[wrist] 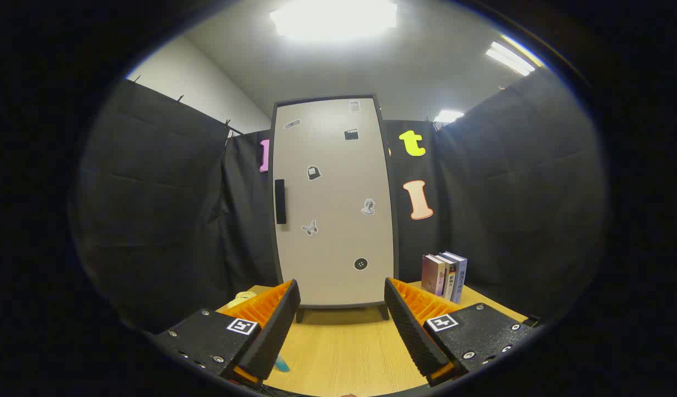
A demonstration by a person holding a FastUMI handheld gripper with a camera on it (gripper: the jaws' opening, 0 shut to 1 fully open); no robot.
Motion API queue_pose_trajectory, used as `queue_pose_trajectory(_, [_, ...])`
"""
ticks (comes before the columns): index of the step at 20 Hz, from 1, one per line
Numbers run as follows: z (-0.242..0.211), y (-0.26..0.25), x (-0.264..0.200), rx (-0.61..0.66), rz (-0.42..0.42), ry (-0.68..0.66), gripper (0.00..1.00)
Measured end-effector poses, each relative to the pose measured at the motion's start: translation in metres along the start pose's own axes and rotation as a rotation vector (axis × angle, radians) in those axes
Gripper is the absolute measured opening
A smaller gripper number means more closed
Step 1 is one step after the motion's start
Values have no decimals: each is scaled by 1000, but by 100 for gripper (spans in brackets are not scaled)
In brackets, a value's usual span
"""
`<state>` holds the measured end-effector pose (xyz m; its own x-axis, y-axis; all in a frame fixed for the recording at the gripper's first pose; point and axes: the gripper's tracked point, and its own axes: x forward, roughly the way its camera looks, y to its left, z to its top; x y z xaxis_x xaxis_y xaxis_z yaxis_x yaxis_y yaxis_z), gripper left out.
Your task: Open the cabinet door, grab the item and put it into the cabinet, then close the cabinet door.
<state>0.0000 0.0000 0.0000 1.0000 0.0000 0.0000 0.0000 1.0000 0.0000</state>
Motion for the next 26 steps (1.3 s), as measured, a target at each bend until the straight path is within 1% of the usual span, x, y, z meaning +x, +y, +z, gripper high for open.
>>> queue_pose_trajectory(11, [-1, 1, 5, -9, 11, -1, 95])
queue_pose_trajectory(17, [13, -3, 12, 16, 8, -31, 95])
queue_pose_trajectory(20, [30, -5, 28, 28, -2, -28, 95])
queue_pose_trajectory(26, [72, 14, 82, 36, 21, -55, 95])
